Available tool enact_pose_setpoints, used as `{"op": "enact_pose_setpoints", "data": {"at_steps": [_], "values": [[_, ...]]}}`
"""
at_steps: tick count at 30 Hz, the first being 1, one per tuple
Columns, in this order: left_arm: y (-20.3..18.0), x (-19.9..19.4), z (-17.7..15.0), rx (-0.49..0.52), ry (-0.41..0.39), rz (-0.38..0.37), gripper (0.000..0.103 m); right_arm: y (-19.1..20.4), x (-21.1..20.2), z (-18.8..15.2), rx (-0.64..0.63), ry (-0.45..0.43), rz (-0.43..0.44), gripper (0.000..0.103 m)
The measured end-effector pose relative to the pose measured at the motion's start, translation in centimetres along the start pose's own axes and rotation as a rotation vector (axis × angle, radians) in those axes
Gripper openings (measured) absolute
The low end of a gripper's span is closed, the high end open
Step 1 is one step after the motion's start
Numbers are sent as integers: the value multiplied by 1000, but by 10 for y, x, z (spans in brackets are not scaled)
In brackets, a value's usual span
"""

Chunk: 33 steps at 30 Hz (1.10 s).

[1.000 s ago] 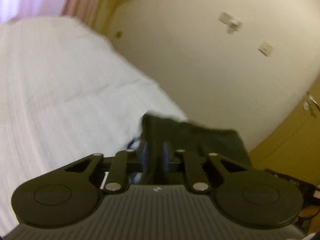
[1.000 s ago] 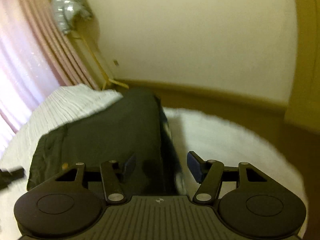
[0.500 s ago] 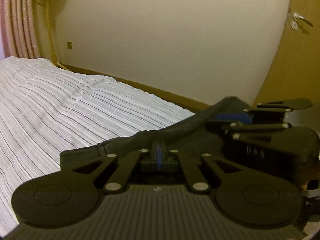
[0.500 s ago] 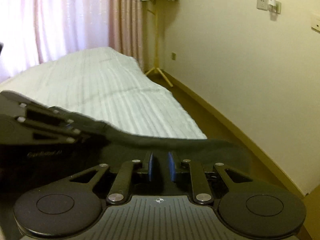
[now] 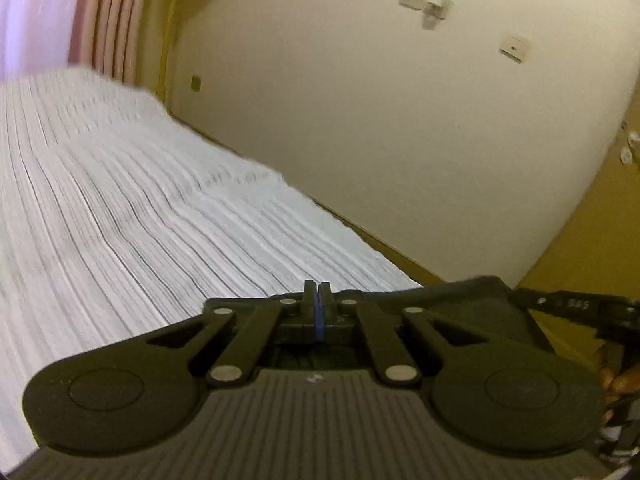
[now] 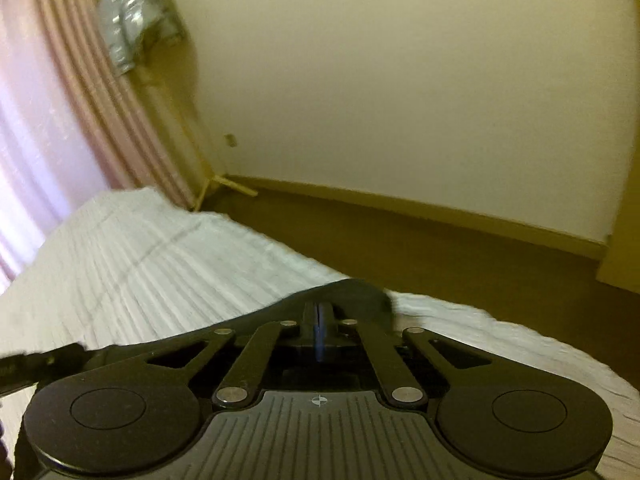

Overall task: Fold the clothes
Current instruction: 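Lower the trousers onto the folded navy garment with both tools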

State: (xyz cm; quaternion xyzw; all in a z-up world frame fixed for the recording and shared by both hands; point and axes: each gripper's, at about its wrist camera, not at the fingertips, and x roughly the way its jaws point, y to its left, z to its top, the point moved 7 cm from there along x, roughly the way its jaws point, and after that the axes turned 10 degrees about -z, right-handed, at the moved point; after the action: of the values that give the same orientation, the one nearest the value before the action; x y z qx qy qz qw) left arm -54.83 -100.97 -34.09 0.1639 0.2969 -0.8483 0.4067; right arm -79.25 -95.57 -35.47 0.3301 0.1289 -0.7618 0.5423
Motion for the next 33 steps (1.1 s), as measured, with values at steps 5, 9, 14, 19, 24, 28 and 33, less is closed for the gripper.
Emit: {"op": "enact_pose_setpoints", "data": {"at_steps": [5, 9, 14, 19, 24, 28, 33], "values": [[-19, -43, -20, 17, 5, 11, 3, 8, -54, -19, -104, -32, 66, 6], [-38, -55, -63, 102, 53, 59, 3, 47, -83, -64, -292, -20, 186, 6], [-36, -59, -77, 161, 48, 94, 3, 51, -81, -99, -434, -56, 110, 5], [-35, -76, -72, 104, 32, 107, 3, -3, -87, -90, -359, -53, -39, 5], [-46, -107, -72, 31, -19, 88, 2, -6, -109, -81, -263, -41, -20, 6], [-51, -105, -92, 82, 15, 130, 5, 6, -134, -97, -219, -26, 118, 7], [-46, -107, -101, 76, 8, 132, 6, -1, -127, -112, -237, -22, 58, 6]]}}
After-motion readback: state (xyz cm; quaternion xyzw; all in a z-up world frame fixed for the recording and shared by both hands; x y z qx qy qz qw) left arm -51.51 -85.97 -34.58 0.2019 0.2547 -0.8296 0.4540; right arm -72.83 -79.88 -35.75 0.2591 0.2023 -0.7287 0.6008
